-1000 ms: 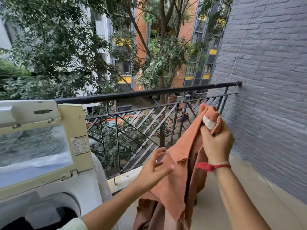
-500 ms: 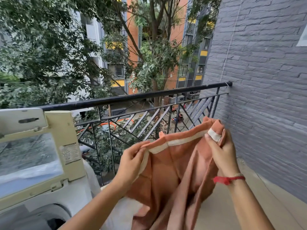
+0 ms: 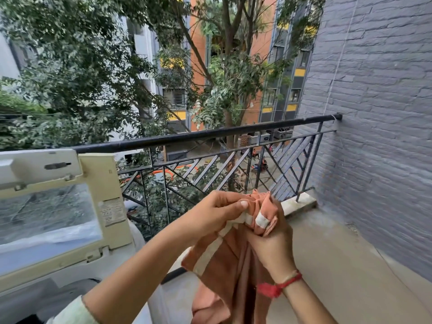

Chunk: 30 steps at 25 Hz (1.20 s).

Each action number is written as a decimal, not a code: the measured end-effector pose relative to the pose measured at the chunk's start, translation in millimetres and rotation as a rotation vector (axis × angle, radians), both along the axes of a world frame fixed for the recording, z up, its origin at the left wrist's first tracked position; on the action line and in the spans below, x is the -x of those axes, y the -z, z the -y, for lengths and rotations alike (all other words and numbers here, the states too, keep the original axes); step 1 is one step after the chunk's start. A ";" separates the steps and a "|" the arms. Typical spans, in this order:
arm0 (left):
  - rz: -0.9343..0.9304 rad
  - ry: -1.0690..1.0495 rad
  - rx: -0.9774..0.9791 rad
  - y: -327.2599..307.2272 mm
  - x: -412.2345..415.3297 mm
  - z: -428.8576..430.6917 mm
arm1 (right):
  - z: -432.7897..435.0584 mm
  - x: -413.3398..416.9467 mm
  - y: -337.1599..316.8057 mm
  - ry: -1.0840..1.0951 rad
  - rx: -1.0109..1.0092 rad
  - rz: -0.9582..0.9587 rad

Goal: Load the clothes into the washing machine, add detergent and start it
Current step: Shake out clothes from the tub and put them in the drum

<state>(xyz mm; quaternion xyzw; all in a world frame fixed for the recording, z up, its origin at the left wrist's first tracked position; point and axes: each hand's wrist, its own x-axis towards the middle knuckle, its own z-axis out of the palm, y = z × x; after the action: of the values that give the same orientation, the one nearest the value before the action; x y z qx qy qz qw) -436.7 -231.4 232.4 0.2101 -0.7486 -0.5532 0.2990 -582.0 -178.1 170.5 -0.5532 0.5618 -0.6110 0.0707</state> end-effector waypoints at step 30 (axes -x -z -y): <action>-0.359 -0.707 -0.140 64.4 -61.0 19.3 | 30.6 -15.8 41.8 -0.675 -0.521 0.224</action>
<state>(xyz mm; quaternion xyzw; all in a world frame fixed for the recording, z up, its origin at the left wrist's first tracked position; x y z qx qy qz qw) -375.7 -250.7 167.9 0.3747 -0.5267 -0.4937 0.5818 -566.2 -208.7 128.6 -0.5999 0.4738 -0.4478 0.4639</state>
